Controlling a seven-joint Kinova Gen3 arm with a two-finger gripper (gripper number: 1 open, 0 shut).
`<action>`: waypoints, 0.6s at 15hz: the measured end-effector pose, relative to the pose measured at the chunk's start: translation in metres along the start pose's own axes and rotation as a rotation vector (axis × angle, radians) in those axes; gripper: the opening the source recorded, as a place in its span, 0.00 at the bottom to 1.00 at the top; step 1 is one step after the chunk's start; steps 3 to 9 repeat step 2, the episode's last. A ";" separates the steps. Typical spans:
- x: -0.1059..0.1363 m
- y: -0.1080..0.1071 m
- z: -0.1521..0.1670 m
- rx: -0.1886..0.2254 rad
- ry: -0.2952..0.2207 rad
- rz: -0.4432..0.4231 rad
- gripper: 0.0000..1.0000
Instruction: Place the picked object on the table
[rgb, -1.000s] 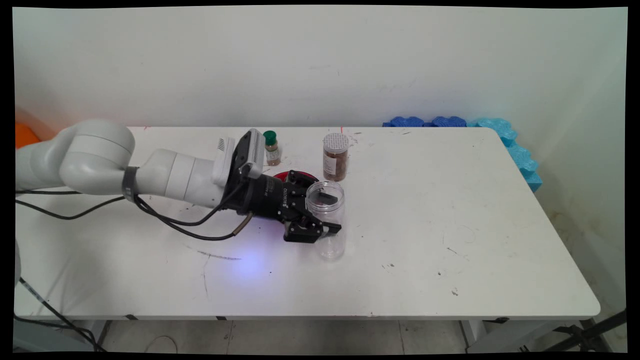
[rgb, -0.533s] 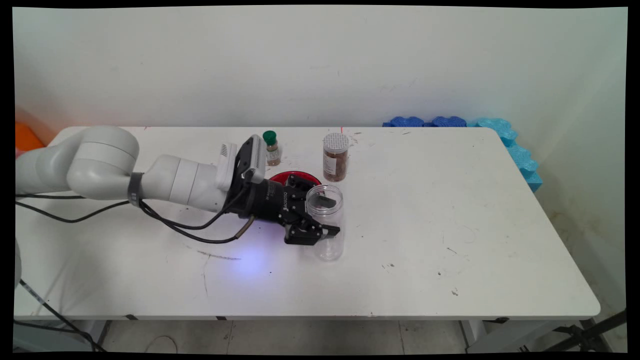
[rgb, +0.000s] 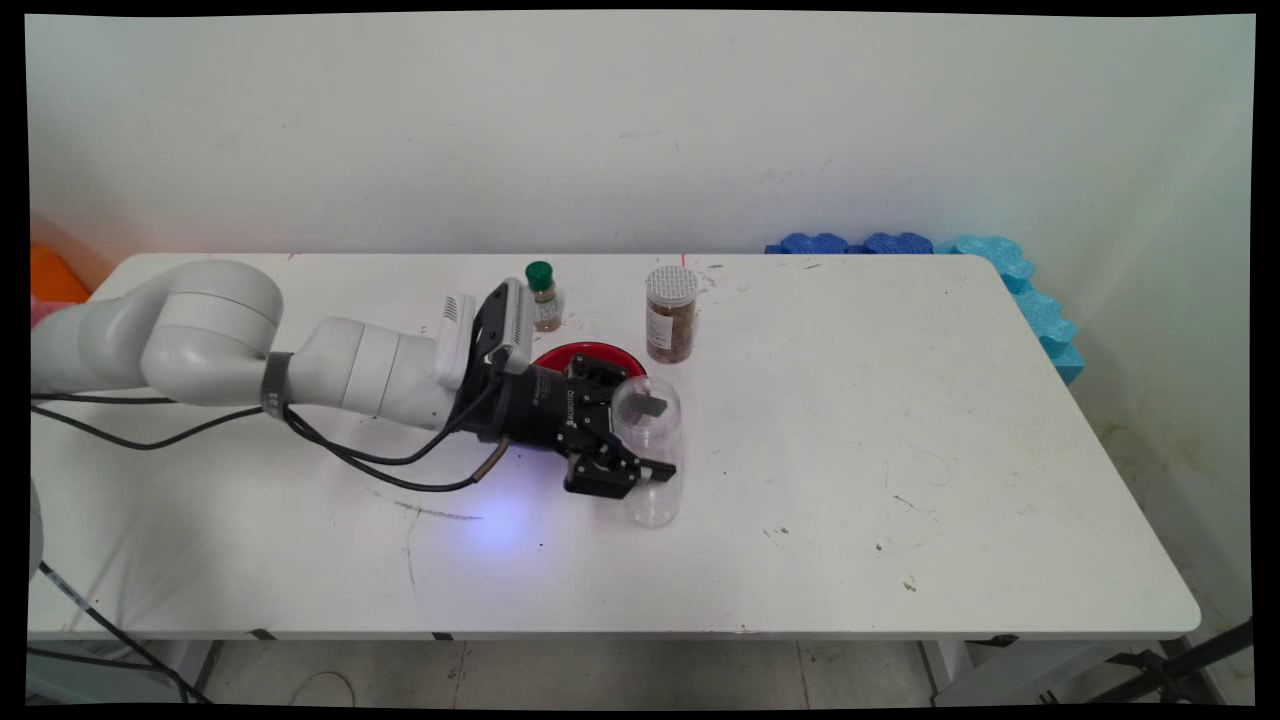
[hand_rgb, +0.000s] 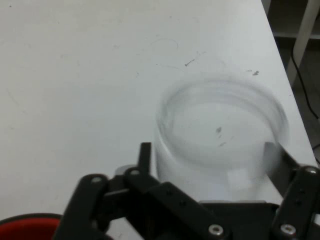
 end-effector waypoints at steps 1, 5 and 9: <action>-0.001 0.000 0.000 0.001 -0.001 -0.001 1.00; -0.002 0.000 0.000 0.001 -0.002 0.000 1.00; -0.002 0.000 0.000 0.001 -0.002 0.000 1.00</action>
